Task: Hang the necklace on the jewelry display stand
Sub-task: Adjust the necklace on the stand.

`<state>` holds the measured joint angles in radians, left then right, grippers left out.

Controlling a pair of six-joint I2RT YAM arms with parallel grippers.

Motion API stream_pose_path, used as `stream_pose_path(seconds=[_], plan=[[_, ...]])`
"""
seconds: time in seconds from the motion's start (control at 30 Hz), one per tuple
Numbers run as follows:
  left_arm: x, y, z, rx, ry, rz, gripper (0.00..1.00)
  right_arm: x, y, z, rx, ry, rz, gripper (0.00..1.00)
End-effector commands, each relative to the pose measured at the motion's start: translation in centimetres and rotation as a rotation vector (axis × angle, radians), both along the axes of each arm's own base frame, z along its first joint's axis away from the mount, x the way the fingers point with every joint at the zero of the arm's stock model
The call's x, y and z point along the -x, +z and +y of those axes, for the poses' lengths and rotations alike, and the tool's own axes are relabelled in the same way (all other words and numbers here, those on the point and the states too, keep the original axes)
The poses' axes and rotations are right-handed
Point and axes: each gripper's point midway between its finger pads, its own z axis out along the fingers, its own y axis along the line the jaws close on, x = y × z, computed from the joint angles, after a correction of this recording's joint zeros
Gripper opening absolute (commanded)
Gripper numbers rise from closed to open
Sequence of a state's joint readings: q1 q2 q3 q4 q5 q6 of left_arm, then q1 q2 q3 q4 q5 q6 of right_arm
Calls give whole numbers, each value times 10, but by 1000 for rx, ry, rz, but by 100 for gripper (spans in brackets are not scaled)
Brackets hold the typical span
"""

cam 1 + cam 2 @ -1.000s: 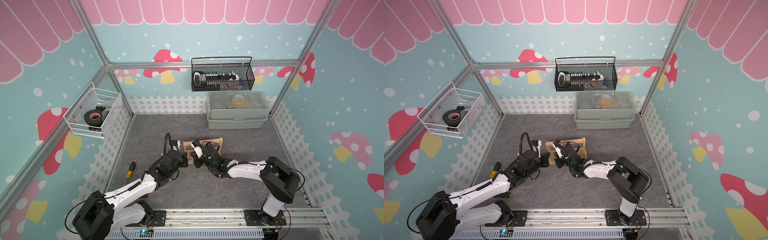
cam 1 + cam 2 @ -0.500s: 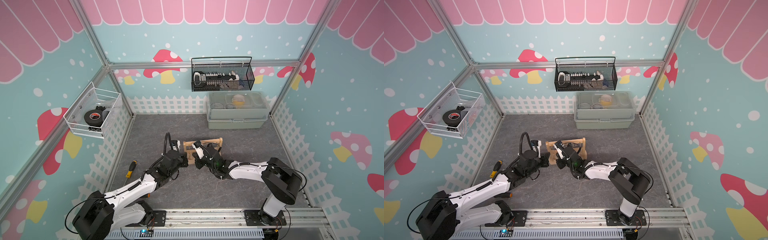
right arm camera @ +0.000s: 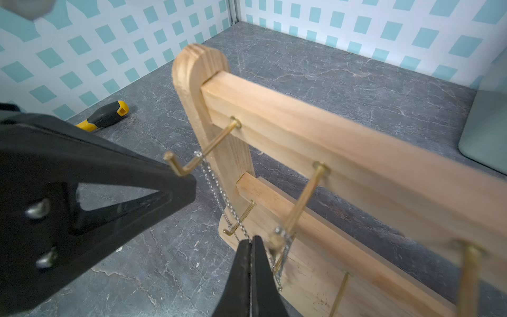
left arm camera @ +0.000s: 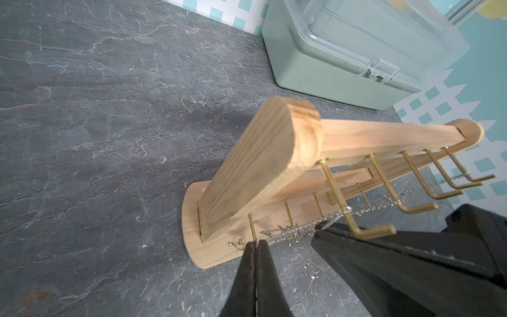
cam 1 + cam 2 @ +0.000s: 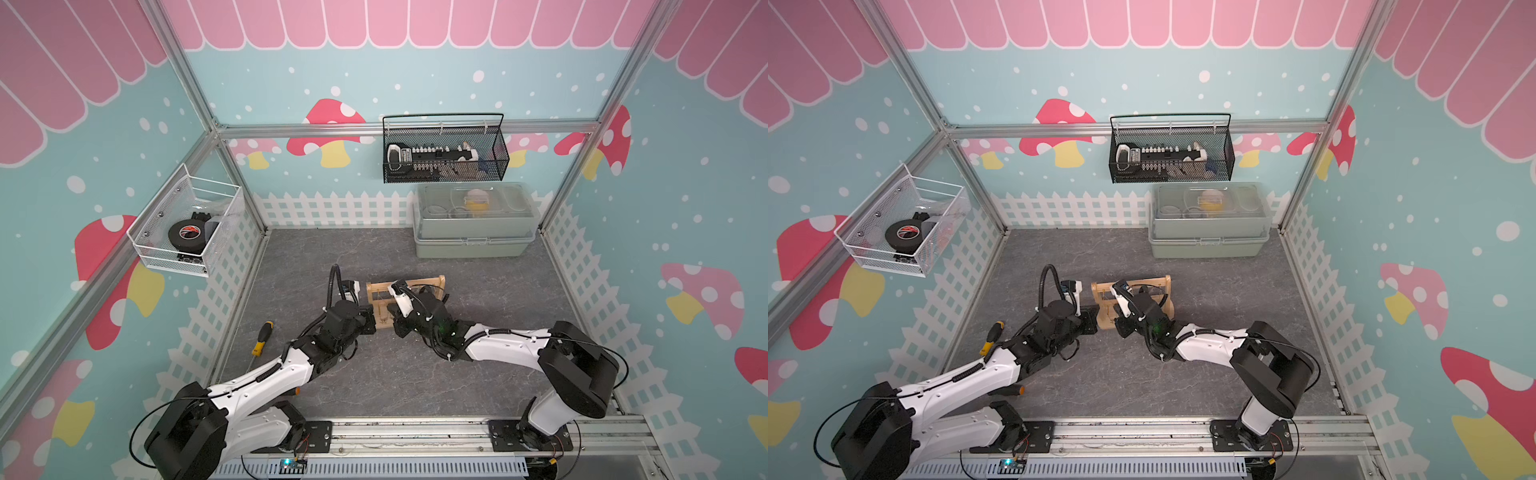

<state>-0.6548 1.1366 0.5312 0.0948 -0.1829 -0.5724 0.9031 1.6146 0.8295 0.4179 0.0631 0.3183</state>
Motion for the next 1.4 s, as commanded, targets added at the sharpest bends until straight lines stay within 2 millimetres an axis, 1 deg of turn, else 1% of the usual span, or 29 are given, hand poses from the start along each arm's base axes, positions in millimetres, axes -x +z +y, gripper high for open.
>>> stream_pose_path(seconds=[0.0,0.2,0.33,0.47,0.53,0.73,0.93,1.13,1.37], plan=[[0,-1,6,-8,19,-3,0,-1,-4,3,12,9,4,2],[1,0,8,-17,23,-5,0,-7,-7,15,2,22,5,2],[1,-1,8,-20,22,-2,0,-9,-7,17,-4,20,2,2],[1,-1,9,-26,21,-5,0,-9,-5,15,-2,15,-2,4],[1,0,9,-23,22,-6,0,-9,-5,14,1,8,-1,8],[1,1,9,-19,21,-7,0,-9,-2,13,-1,9,-3,14],[1,2,9,-21,22,-8,0,-9,2,13,-6,9,-9,14],[1,1,8,-19,18,-5,0,-3,7,12,-14,28,-7,15],[4,3,10,-14,18,-5,0,7,15,3,1,49,-10,21]])
